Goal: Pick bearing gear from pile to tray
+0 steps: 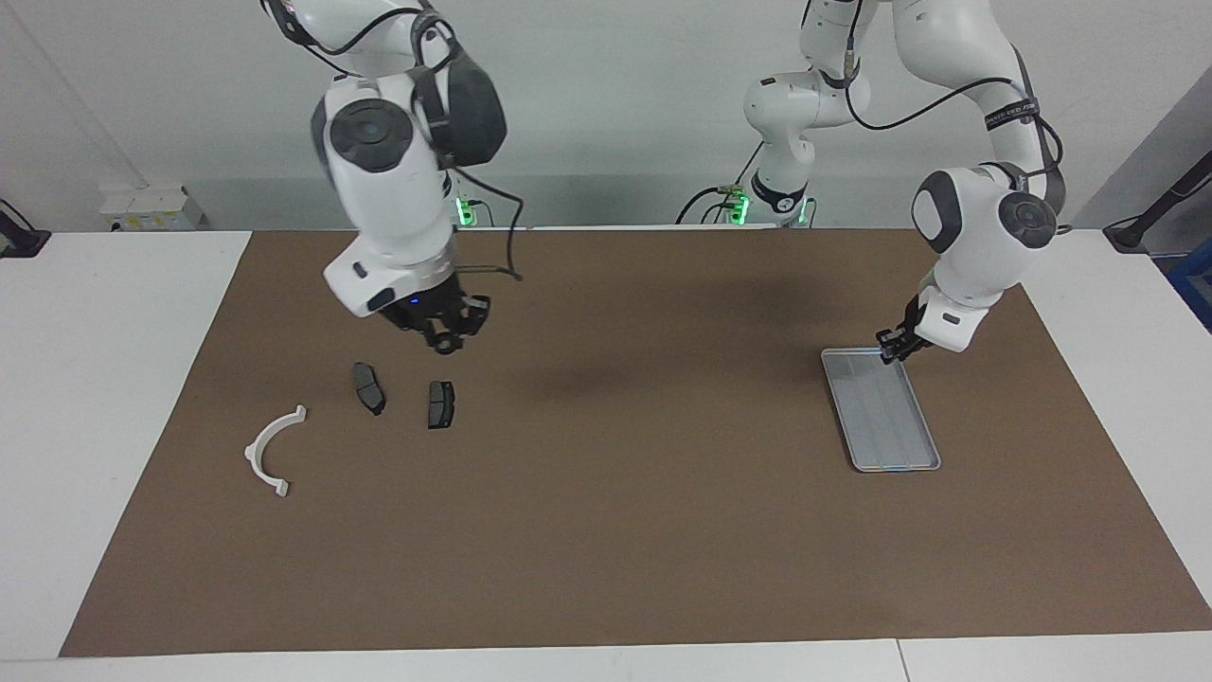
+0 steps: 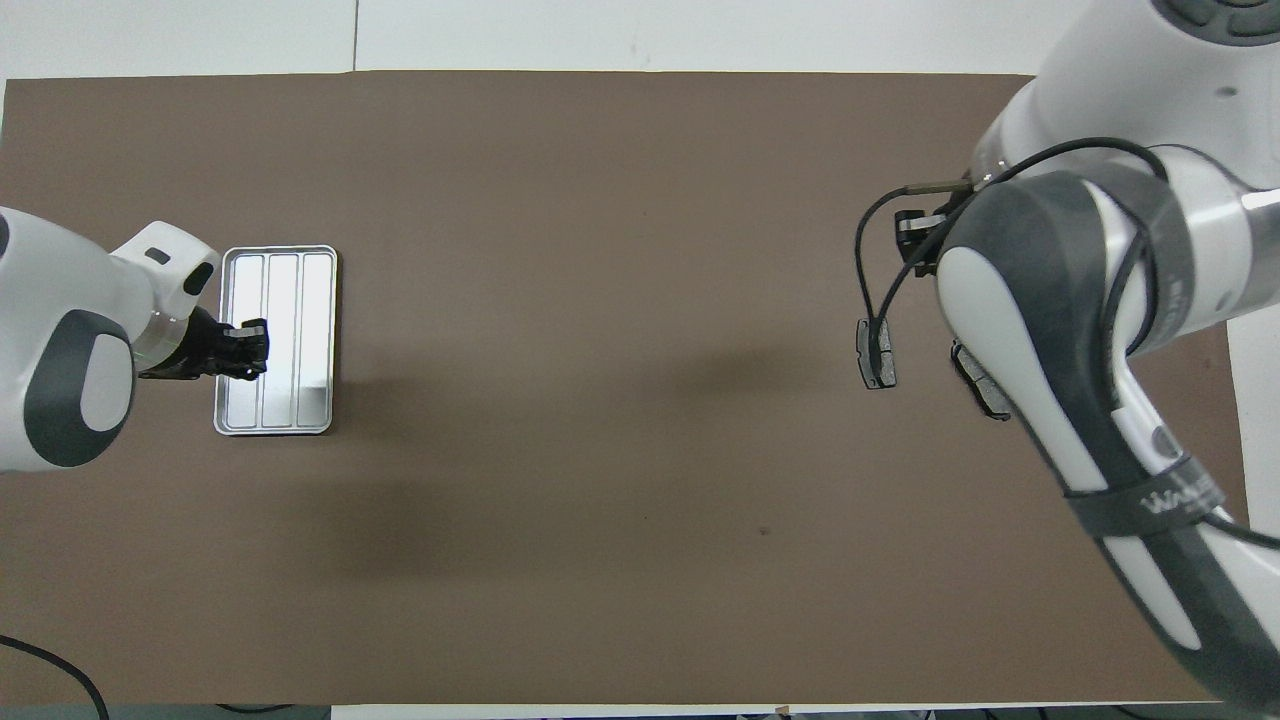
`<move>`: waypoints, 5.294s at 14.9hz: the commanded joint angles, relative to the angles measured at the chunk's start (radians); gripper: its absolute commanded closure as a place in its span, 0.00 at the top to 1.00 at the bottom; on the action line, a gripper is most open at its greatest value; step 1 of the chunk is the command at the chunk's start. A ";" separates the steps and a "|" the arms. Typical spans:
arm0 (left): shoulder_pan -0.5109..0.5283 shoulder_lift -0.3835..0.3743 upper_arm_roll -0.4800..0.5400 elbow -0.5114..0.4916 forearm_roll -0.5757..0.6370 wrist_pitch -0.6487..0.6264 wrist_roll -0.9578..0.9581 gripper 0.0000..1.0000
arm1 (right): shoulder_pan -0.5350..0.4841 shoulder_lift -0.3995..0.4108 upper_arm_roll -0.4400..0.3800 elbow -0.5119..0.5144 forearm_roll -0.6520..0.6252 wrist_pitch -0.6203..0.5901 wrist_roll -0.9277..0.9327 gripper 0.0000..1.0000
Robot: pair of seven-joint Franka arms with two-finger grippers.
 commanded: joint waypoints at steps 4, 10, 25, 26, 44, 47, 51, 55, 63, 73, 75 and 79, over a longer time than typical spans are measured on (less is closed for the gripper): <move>-0.018 0.010 -0.017 -0.087 -0.045 0.158 -0.054 0.12 | 0.246 0.061 -0.005 0.020 0.029 0.139 0.536 0.00; -0.035 0.014 -0.015 -0.172 -0.045 0.270 -0.055 0.13 | 0.349 0.192 -0.006 -0.011 -0.033 0.341 0.694 0.00; -0.044 0.027 -0.017 -0.172 -0.045 0.278 -0.078 0.86 | 0.368 0.393 -0.017 -0.081 -0.213 0.679 0.771 0.00; -0.059 0.029 -0.017 -0.155 -0.045 0.272 -0.112 0.86 | 0.368 0.393 -0.017 -0.081 -0.213 0.678 0.771 0.00; -0.383 0.154 -0.012 0.141 -0.042 0.160 -0.682 1.00 | 0.095 0.210 -0.003 0.069 -0.075 0.299 0.143 1.00; -0.508 0.295 -0.009 0.283 -0.025 0.152 -0.877 1.00 | 0.009 0.181 -0.002 0.069 -0.074 0.254 -0.100 1.00; -0.573 0.325 -0.011 0.273 0.013 0.166 -0.957 1.00 | -0.105 0.144 -0.002 0.066 -0.055 0.207 -0.384 1.00; -0.608 0.310 -0.011 0.215 0.019 0.181 -0.967 0.95 | -0.166 0.054 -0.037 0.023 -0.026 0.167 -0.599 1.00; -0.622 0.310 -0.011 0.215 0.018 0.193 -0.994 0.71 | -0.158 -0.216 -0.200 -0.207 0.035 0.112 -0.726 1.00; -0.630 0.310 -0.011 0.207 0.018 0.212 -1.020 0.55 | -0.152 -0.366 -0.263 -0.229 0.055 -0.029 -0.717 1.00; -0.630 0.310 -0.011 0.202 0.018 0.219 -1.026 0.54 | -0.154 -0.367 -0.264 -0.229 0.069 -0.057 -0.716 1.00; -0.631 0.310 -0.011 0.202 0.018 0.221 -1.031 0.53 | -0.152 -0.356 -0.264 -0.232 0.071 -0.059 -0.690 1.00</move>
